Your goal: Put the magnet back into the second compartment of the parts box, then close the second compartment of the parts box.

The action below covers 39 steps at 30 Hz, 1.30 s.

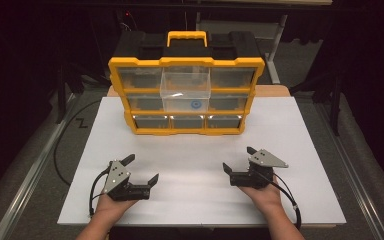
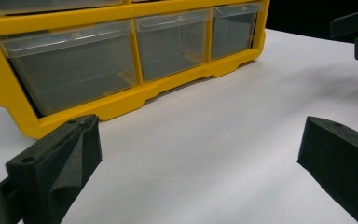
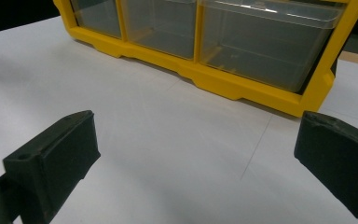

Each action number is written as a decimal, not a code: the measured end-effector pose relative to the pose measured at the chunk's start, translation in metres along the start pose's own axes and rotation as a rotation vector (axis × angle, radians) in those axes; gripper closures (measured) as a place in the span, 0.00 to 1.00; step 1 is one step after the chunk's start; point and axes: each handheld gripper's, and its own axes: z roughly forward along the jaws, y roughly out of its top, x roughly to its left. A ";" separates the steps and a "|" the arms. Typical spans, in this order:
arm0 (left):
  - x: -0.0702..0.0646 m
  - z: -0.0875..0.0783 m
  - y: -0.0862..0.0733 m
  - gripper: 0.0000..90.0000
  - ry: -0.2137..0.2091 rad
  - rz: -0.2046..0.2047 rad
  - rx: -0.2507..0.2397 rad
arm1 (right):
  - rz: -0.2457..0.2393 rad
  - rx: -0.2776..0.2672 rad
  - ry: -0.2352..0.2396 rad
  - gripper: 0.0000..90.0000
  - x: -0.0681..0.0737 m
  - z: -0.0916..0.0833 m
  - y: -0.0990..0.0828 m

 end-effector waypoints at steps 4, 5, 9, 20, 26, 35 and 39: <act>0.000 0.000 0.001 0.00 0.001 0.004 -0.008 | -0.008 0.006 -0.004 0.01 0.000 0.001 -0.001; 0.000 0.001 0.001 0.00 -0.001 0.006 -0.005 | -0.006 0.009 -0.004 0.01 0.000 0.001 -0.001; 0.000 0.003 0.000 0.00 -0.010 0.010 -0.001 | -0.006 0.008 -0.014 0.01 -0.002 0.001 -0.001; 0.000 0.002 0.001 0.00 -0.007 0.004 -0.008 | -0.005 0.009 -0.021 0.01 -0.002 0.001 -0.001; 0.000 0.000 0.001 0.00 0.009 0.013 -0.003 | 0.001 0.009 -0.018 0.09 -0.002 0.000 -0.002; -0.002 -0.002 0.004 0.00 0.014 0.017 -0.011 | 0.034 0.001 0.006 0.38 0.001 -0.002 0.000; -0.001 -0.003 0.004 0.00 0.019 0.016 -0.013 | 0.034 0.003 0.009 0.54 0.004 -0.002 0.001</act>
